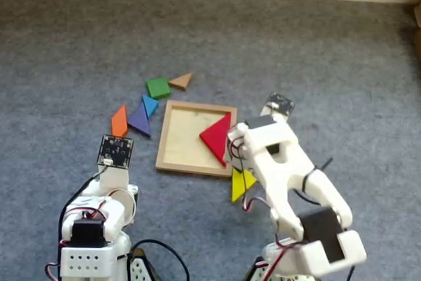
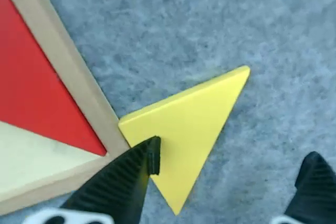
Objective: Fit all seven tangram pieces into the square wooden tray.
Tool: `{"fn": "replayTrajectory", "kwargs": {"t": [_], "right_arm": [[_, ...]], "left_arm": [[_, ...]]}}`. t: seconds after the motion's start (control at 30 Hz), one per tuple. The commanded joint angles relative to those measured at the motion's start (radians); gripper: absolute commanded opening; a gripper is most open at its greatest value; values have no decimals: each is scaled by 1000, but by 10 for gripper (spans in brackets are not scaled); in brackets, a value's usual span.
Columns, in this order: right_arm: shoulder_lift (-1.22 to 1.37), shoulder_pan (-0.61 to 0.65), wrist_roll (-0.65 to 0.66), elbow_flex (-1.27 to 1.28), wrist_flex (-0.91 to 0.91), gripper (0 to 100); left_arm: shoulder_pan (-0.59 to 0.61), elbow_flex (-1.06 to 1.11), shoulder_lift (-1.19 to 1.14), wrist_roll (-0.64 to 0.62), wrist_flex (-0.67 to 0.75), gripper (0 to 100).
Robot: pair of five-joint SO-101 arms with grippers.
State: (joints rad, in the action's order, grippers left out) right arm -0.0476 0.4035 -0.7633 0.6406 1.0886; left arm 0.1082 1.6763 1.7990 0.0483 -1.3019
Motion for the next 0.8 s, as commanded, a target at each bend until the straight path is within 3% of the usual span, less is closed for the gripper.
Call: {"fn": "replayTrajectory", "kwargs": {"t": [0.0,0.2,0.77], "right_arm": [[84,5,-37,-102,-22,391],[186,-24,-28,-145,-22,390],[332,42,21,-243,-16,386]], "left_arm": [[10,21,-2,-3,-3,7],[10,21,-2,-3,-3,7],[10,21,-2,-3,-3,7]]}}
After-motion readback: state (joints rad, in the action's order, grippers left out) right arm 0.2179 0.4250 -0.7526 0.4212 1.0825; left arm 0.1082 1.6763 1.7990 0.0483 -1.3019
